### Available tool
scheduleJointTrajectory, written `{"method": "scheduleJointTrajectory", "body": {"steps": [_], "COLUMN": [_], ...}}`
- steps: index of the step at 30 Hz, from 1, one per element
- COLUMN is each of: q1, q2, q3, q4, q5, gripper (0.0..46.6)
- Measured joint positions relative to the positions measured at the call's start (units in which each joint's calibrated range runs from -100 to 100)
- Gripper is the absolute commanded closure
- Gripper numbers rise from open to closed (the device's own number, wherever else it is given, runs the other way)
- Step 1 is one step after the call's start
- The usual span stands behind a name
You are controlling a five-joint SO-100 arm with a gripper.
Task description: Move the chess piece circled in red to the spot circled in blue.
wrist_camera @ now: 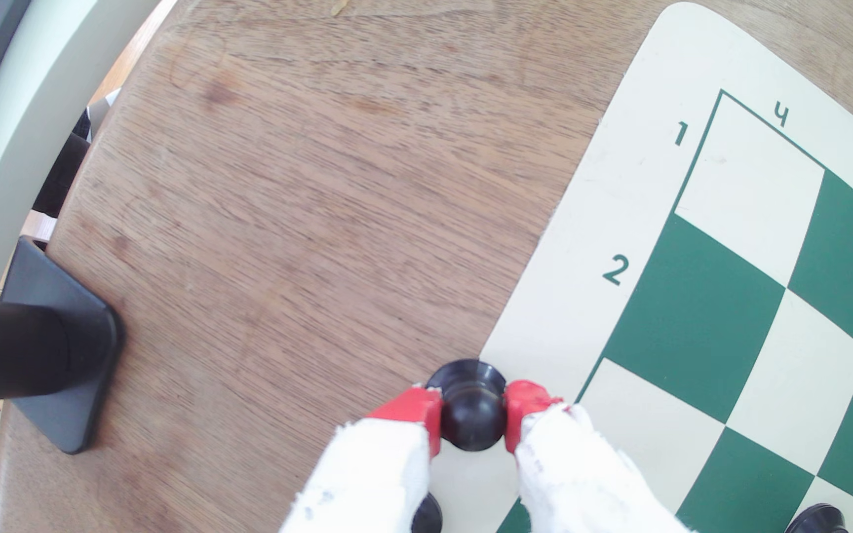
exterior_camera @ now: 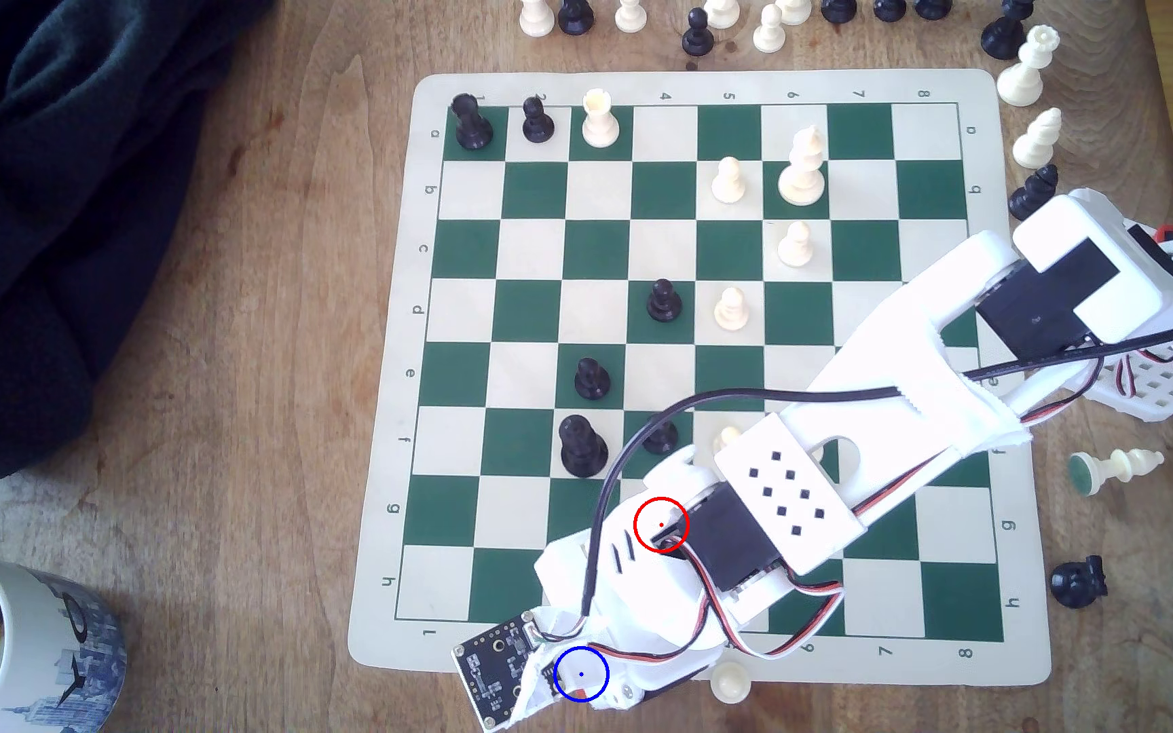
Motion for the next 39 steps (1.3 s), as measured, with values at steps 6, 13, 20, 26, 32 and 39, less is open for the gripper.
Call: {"method": "scheduleJointTrajectory", "body": {"steps": [6, 13, 20, 26, 32, 39], "q1": [0.0, 0.0, 0.0, 0.0, 1.03, 3.54], "q2": [0.0, 0.0, 0.0, 0.0, -4.27, -26.64], "q3": [0.0, 0.0, -1.17, -4.16, -3.8, 21.42], "q4": [0.4, 0.64, 2.55, 6.77, 8.84, 0.48], "q5": [0.24, 0.83, 0.83, 0.83, 0.59, -0.15], "gripper": [32.9, 32.7, 31.3, 29.7, 31.3, 41.1]}}
